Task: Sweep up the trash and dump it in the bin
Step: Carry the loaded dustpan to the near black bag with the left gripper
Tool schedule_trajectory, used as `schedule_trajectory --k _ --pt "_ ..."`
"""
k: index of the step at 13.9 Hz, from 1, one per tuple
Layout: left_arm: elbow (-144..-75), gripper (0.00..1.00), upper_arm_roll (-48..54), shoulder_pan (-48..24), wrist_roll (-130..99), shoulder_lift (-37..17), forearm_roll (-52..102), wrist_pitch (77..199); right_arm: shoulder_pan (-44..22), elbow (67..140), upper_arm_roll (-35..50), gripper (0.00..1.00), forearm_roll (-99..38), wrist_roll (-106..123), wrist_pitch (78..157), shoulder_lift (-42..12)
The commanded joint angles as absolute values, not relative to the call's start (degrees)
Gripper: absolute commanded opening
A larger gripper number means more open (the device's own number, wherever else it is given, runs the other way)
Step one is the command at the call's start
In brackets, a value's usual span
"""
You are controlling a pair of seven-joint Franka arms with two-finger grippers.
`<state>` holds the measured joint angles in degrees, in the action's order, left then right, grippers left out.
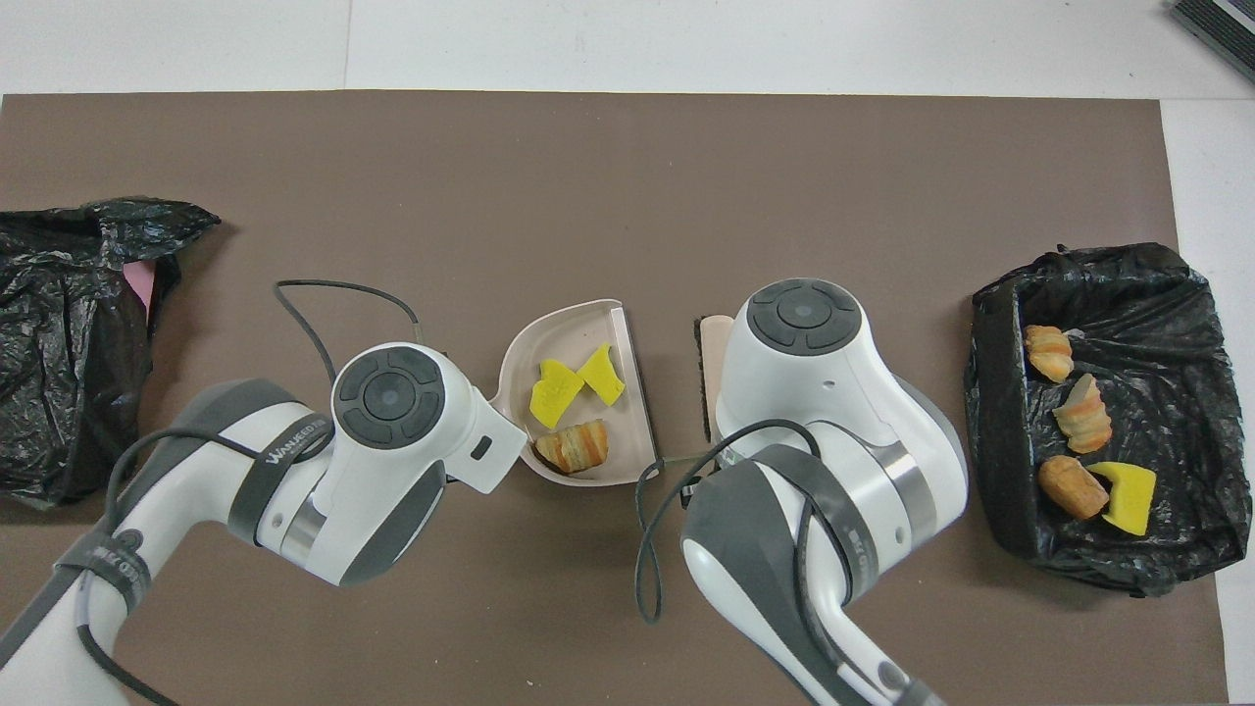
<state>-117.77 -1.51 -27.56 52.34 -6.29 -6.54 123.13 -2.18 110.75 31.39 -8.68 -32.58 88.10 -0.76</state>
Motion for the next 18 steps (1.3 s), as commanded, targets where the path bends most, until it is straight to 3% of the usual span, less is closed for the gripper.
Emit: schedule_trajectory --k 1,4,10,18 --pt "-110.4 0.0 -1.3 -22.9 60.3 -8.4 -0.9 118.4 -5.1 119.2 31.6 0.0 -15.3 -34.5 92.5 5.9" --pt "-104.9 0.0 -1.2 -16.9 65.4 -8.7 3.5 114.6 -8.8 122.5 31.6 0.0 -17.9 -35.0 95.1 5.4" --pt "-100.0 0.0 -1.1 -5.7 77.7 -8.4 10.0 109.4 -15.2 125.8 31.6 0.0 -19.6 -41.3 103.9 1.0" --pt "-96.0 0.0 -1.7 9.0 100.0 -9.1 8.9 105.7 -15.7 129.4 31.6 0.0 -19.2 -38.2 107.0 -0.9"
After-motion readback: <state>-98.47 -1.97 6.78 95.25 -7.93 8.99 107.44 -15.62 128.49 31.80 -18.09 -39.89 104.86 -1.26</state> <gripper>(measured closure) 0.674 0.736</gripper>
